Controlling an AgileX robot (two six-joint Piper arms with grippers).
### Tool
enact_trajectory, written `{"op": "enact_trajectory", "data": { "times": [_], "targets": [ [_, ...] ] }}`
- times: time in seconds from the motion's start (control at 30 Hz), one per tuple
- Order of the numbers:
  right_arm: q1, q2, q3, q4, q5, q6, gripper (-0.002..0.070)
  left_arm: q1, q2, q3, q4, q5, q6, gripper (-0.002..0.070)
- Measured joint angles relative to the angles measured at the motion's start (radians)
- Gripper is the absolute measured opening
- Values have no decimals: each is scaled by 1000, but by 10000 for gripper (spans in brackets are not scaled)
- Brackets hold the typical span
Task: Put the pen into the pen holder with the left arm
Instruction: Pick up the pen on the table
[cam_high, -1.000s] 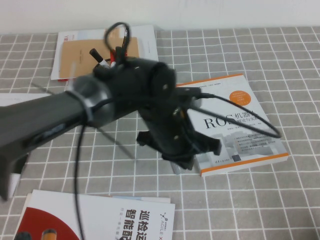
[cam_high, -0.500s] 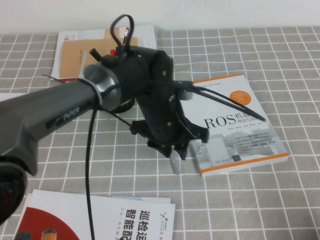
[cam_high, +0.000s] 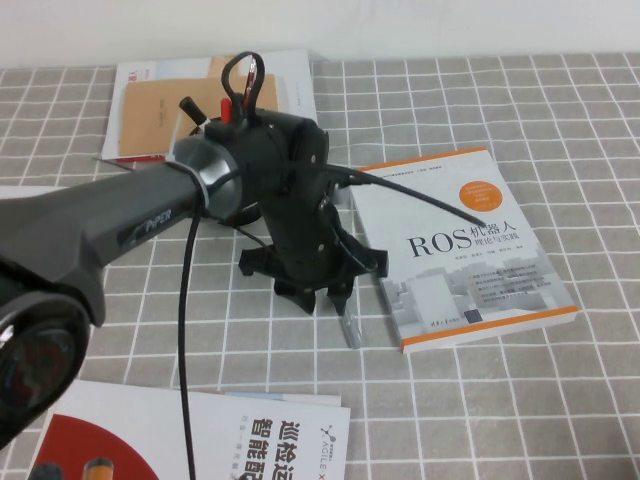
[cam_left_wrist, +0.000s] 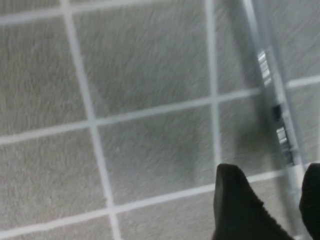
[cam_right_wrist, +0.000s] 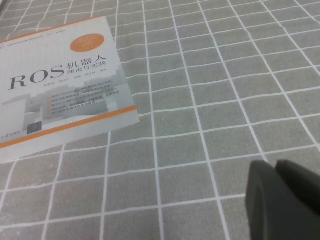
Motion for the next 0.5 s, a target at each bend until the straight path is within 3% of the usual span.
{"op": "enact_trajectory", "data": {
  "times": [0.2, 0.37, 0.5],
  "targets": [
    [0, 0, 0, 0, 0, 0, -15, 0, 2, -54, -16, -5, 0, 278],
    [0, 0, 0, 0, 0, 0, -15, 0, 27, -73, -19, -3, 0, 426],
    [0, 0, 0, 0, 0, 0, -15, -2, 52, -85, -4, 5, -20, 470]
  ]
}}
